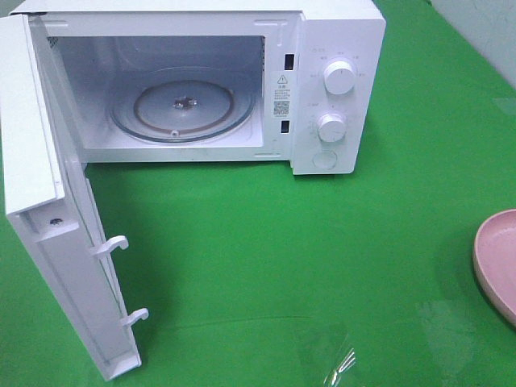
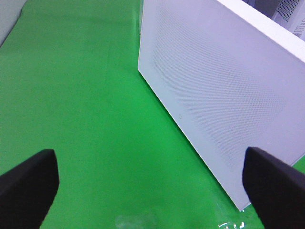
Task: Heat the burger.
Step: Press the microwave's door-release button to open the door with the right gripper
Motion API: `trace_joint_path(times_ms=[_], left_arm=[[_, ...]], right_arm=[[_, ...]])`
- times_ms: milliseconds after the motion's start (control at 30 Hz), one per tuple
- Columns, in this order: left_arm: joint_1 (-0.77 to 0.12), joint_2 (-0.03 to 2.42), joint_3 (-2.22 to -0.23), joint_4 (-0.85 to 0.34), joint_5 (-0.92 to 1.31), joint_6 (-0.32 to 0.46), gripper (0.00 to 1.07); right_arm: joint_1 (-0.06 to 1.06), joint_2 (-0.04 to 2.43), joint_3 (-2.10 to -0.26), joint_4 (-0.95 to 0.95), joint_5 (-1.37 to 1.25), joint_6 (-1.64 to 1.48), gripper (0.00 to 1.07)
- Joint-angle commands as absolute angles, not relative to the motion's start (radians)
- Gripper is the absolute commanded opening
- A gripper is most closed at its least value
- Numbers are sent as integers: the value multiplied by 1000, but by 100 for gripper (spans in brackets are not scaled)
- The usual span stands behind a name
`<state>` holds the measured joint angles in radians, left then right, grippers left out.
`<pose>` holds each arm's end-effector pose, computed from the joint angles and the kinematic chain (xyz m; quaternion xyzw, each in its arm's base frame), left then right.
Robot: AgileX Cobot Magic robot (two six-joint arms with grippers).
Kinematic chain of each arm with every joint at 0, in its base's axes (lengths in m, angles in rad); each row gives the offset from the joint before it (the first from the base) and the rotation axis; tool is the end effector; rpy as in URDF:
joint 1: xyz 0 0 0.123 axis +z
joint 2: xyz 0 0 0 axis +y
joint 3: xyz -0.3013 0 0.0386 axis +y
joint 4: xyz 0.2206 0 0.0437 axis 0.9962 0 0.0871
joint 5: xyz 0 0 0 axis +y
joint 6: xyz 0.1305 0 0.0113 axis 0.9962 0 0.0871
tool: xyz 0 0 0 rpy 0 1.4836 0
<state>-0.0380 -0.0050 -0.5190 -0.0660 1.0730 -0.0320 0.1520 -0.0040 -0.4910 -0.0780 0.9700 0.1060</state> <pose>-0.0156 -0.0070 0.2501 0.0044 0.8497 -0.0513 0.5248 -0.0057 -0.0094 0.2543 -0.0194 0.8292 0.0330 0.5576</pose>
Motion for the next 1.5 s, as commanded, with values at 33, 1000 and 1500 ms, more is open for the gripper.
trace_joint_path(times_ms=[33,1000,1500], left_arm=[[-35,-21,-516,-88,1065,-34,96],[-35,603,-494,34,617,-36,0],[-35,873,-294,18,-127,-33,0]], right_arm=[[145,-29,-489,-75,961,93,76],[145,-29,-489,-75,961,93,76],[145,-29,-489,-75,961,93,76]])
